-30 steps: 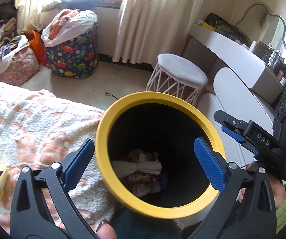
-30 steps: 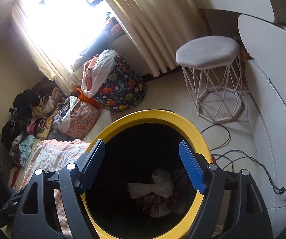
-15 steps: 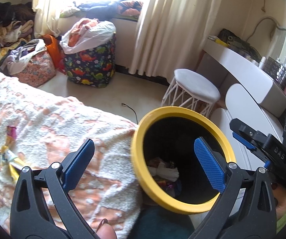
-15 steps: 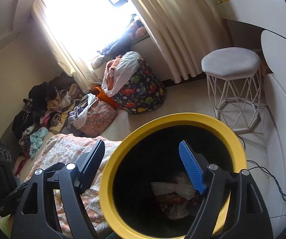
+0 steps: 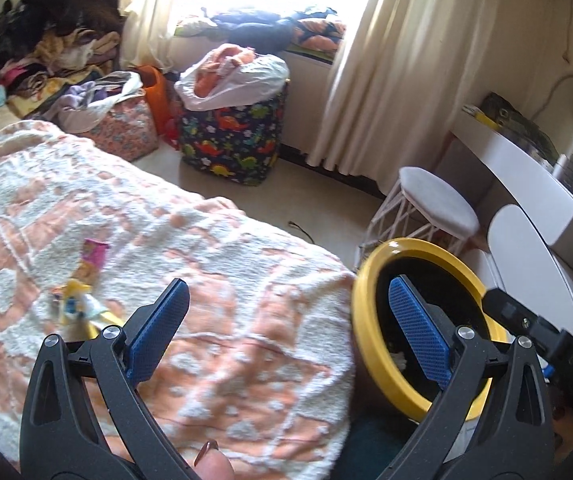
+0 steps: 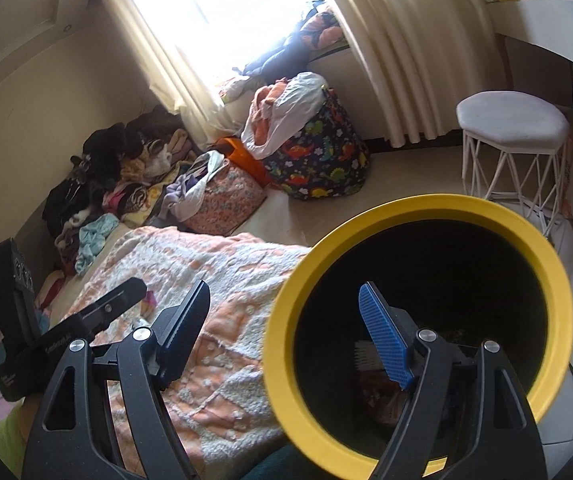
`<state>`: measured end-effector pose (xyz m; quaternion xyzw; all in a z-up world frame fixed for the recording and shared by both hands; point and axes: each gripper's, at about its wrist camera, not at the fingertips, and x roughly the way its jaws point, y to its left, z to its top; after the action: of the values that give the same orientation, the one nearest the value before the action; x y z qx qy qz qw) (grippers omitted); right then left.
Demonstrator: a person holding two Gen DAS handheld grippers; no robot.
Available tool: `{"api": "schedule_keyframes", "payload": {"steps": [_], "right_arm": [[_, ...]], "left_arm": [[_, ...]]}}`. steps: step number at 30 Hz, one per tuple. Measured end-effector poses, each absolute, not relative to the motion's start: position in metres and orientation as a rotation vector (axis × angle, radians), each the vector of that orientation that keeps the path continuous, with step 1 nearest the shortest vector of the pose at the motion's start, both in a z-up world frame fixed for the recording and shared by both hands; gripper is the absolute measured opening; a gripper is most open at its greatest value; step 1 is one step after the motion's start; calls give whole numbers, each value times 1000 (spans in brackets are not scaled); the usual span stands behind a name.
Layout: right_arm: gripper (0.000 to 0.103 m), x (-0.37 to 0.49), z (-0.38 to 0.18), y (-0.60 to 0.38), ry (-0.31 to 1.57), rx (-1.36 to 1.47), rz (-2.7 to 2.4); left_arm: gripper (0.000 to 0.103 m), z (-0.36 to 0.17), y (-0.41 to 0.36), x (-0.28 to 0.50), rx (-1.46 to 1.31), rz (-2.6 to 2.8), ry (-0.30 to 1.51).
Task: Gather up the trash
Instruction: 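Move both open tools back to the wrappers on the bed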
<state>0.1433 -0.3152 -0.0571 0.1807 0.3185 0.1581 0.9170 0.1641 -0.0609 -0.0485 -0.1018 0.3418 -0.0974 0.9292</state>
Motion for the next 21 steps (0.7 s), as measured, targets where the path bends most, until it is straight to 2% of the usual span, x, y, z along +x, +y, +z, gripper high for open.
{"api": "schedule_keyframes", "payload": {"steps": [21], "right_arm": [[74,159,-76,-193,792,222,549]], "left_arm": [[92,-59,55,175,-318,18,669]]}}
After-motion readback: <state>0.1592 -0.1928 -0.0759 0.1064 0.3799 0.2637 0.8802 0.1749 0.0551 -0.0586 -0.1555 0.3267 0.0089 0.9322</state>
